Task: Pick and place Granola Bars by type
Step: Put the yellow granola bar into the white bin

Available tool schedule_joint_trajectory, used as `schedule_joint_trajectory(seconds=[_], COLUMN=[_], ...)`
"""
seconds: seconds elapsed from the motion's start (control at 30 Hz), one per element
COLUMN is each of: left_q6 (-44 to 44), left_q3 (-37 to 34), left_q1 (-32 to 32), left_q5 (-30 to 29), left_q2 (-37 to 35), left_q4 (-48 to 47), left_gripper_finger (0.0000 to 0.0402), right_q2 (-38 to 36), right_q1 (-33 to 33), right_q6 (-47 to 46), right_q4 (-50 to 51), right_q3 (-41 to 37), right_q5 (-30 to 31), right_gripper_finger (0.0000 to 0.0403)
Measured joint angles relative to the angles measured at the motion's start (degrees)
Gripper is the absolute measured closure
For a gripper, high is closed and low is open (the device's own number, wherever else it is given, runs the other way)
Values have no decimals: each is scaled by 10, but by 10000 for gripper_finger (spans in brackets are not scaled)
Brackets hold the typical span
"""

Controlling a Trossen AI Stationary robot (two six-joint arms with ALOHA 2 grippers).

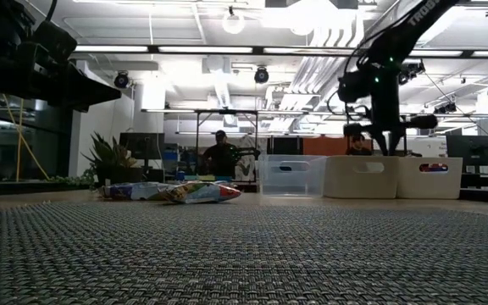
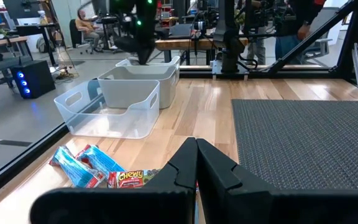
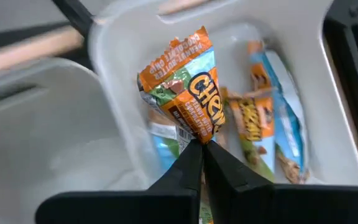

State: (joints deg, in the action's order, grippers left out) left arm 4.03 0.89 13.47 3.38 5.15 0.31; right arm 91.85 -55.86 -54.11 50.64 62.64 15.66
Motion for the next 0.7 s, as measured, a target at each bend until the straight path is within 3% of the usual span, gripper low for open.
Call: schedule_joint_trajectory(seconds=[0.7], left_q6=[0], left_q3=[0], left_q1=[0], left_q5=[0], left_q2=[0], left_q4=[0], left_gripper_finger=[400], right_q2=[0], right_q1=[0], right_q6=[10], right_q4=[-23], right_q3=[-48], right_q5=[6], right_gripper_finger=[402])
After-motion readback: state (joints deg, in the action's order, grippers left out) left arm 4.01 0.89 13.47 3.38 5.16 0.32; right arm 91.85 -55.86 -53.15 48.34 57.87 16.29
